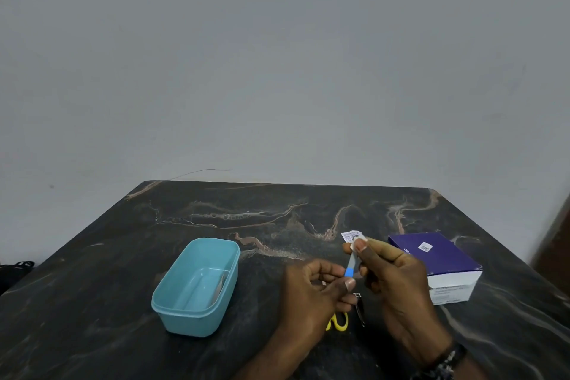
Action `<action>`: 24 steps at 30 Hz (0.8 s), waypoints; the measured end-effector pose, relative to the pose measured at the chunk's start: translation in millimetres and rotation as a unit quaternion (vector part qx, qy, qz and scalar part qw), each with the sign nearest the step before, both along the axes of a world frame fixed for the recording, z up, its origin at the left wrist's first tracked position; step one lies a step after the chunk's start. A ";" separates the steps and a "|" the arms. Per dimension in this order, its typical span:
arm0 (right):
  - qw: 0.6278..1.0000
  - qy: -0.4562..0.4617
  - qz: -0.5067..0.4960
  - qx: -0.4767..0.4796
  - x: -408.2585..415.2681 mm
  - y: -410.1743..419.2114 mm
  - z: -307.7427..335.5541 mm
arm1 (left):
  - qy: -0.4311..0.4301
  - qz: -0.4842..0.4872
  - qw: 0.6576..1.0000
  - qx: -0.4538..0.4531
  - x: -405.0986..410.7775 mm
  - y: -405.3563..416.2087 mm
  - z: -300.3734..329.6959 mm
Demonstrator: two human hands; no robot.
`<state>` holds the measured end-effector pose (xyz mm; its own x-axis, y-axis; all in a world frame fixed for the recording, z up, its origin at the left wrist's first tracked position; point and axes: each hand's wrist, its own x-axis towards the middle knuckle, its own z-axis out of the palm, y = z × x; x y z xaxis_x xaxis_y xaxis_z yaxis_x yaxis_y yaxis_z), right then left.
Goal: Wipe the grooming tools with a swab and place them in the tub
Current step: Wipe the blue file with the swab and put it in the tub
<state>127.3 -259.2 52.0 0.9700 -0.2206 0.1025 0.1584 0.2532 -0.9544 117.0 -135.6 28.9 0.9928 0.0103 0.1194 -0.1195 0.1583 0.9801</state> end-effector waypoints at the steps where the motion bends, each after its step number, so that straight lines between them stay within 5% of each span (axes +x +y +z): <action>1: 1.000 -0.002 -0.005 0.000 0.3 -2.4 0.8 | 0.001 -0.006 1.000 0.006 -0.7 -0.7 -0.5; 13: 0.998 0.032 0.045 0.041 0.4 10.1 -8.8 | 0.000 0.035 0.999 -0.021 3.6 3.0 1.1; 24: 0.999 -0.005 -0.019 -0.032 4.4 -6.6 -1.5 | -0.015 -0.010 1.000 0.022 1.7 0.8 -3.1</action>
<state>131.7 -265.8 50.5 0.9599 -0.2497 0.1272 0.1765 0.1859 -0.9666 118.7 -134.9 25.8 0.9888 -0.0158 0.1484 -0.1456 0.1171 0.9824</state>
